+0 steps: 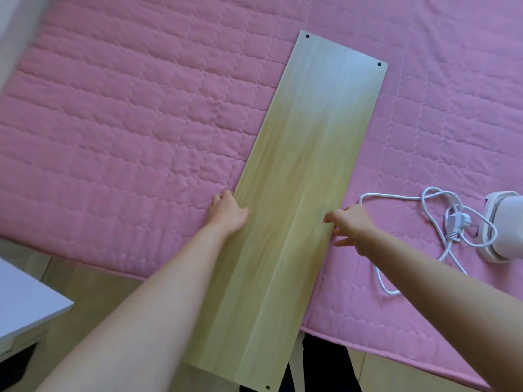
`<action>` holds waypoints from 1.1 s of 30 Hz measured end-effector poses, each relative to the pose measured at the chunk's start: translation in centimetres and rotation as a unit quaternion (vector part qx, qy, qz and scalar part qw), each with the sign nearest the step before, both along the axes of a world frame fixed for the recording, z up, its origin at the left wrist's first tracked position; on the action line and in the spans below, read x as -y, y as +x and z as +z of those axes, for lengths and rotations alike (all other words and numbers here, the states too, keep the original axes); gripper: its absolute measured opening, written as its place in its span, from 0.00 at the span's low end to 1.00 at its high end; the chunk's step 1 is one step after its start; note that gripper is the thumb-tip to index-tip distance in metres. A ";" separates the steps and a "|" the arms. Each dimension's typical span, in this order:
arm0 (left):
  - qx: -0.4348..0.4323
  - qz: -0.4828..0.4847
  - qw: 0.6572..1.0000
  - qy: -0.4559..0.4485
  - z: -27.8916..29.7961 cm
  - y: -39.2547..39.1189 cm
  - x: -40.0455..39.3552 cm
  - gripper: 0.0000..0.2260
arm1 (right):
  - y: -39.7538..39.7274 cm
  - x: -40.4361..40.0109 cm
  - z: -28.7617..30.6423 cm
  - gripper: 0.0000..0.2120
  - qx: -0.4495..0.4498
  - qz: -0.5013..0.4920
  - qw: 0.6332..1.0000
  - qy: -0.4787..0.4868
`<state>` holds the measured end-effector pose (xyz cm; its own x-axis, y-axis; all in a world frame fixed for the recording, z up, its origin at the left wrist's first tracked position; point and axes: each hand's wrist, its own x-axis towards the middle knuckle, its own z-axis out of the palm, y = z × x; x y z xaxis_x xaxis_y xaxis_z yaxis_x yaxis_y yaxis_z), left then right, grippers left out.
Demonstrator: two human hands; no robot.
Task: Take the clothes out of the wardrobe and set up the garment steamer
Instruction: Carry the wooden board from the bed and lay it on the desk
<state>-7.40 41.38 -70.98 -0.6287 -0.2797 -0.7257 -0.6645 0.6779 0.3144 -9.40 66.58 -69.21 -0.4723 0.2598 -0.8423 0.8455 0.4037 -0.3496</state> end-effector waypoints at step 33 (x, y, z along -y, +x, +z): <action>-0.139 0.181 0.974 -0.009 9.2 13.3 1.1 0.11 | -1.4 9.6 10.5 0.21 -0.357 0.643 0.677 -0.006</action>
